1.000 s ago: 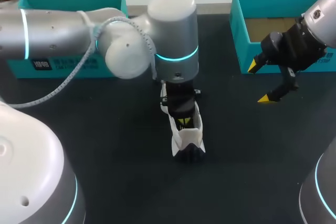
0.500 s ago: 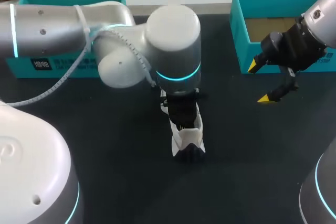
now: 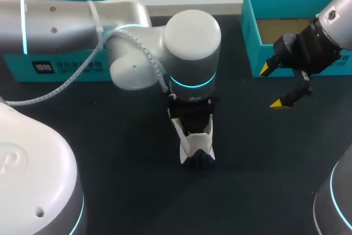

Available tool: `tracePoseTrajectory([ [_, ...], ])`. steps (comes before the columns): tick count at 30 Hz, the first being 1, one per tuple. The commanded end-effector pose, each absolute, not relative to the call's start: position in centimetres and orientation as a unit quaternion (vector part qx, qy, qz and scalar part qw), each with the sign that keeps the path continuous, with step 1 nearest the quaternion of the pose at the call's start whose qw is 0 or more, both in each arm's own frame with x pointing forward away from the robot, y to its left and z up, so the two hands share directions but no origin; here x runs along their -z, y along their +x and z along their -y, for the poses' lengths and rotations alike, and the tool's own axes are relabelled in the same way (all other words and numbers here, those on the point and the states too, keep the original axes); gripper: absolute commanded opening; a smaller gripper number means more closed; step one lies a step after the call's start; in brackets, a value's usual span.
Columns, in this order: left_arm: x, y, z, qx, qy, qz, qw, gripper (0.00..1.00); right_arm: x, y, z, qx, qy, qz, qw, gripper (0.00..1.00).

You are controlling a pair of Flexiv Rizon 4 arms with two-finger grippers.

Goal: Take the shoe out of the shoebox, open the shoe tongue, remove and reinsert the insole, then place the shoe into the shoebox

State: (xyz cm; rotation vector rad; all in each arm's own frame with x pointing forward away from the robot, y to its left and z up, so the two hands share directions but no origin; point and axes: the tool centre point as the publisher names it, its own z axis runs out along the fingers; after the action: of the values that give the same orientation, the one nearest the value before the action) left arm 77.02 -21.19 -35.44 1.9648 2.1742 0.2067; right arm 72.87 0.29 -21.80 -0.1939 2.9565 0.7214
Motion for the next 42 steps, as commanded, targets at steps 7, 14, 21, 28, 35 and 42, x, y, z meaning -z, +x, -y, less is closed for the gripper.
tracePoseTrajectory([
  [7, 35.3, 76.6, 20.3, -0.076, 0.667, -0.734, 0.102, 1.0, 21.9, 72.9, -0.4, -0.235, -0.063, -0.969, 0.047, 1.0],
  [14, 34.5, 76.4, 19.9, -0.075, 0.671, -0.731, 0.103, 1.0, 21.9, 72.9, -0.4, -0.235, -0.063, -0.969, 0.047, 1.0],
  [21, 33.3, 77.0, 20.0, -0.071, 0.67, -0.731, 0.106, 1.0, 21.9, 72.9, -0.4, -0.235, -0.063, -0.969, 0.047, 1.0],
  [28, 32.2, 77.5, 20.2, -0.058, 0.665, -0.736, 0.11, 1.0, 21.9, 72.9, -0.4, -0.235, -0.063, -0.969, 0.047, 1.0],
  [35, 31.6, 76.7, 20.1, -0.051, 0.67, -0.733, 0.107, 1.0, 21.9, 72.9, -0.4, -0.235, -0.063, -0.969, 0.047, 1.0],
  [42, 30.5, 76.3, 20.0, -0.047, 0.671, -0.732, 0.108, 1.0, 21.9, 72.9, -0.4, -0.235, -0.063, -0.969, 0.047, 1.0],
])
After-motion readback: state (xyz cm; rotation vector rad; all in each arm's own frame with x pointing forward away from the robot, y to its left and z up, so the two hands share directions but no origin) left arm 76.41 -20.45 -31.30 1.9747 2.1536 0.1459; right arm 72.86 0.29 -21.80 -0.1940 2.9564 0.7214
